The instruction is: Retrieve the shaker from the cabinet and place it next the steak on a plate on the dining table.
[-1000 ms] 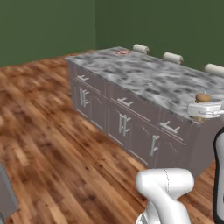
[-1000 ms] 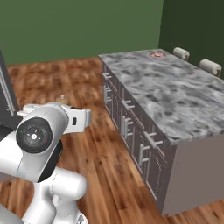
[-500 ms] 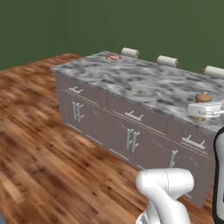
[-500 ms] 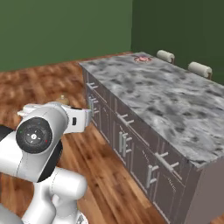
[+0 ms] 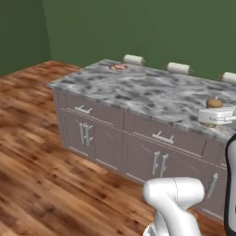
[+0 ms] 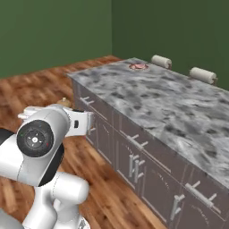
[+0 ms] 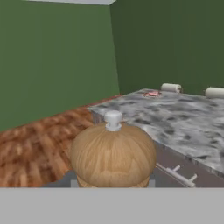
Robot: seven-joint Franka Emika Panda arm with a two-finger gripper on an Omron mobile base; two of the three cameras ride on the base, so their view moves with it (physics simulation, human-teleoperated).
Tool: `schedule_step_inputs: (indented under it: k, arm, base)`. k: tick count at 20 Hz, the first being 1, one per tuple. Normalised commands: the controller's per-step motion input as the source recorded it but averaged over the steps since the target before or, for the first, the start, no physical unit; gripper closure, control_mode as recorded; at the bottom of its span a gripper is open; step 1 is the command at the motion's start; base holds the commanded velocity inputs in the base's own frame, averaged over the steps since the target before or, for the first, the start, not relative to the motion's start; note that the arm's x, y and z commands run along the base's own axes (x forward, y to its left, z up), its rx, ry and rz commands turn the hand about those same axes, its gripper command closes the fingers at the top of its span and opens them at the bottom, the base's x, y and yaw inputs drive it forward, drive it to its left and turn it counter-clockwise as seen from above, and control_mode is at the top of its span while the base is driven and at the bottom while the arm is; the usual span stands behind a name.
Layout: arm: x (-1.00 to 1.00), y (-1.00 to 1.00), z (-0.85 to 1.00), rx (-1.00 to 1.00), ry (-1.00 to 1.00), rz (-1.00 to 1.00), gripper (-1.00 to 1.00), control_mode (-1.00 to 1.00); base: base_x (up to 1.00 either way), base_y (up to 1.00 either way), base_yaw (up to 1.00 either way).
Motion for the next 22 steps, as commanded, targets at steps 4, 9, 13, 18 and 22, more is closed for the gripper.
schedule_step_inputs:
  k: [4, 9, 13, 18, 22]
  arm:
    - [0.0, 0.0, 0.0, 0.0, 0.0, 0.0, 1.0, 1.0]
    - [0.0, 0.0, 0.0, 0.0, 0.0, 0.0, 1.0, 1.0]
    - [0.0, 0.0, 0.0, 0.0, 0.0, 0.0, 1.0, 1.0]
    - [0.0, 0.0, 0.0, 0.0, 0.0, 0.0, 1.0, 1.0]
    - [0.0, 0.0, 0.0, 0.0, 0.0, 0.0, 1.0, 1.0]
  base:
    - [0.86, 1.0, -0.2]
    - [0.77, 1.0, -0.14]
    - [0.77, 1.0, -0.14]
    - [0.83, 1.0, -0.21]
    - [0.84, 1.0, -0.26]
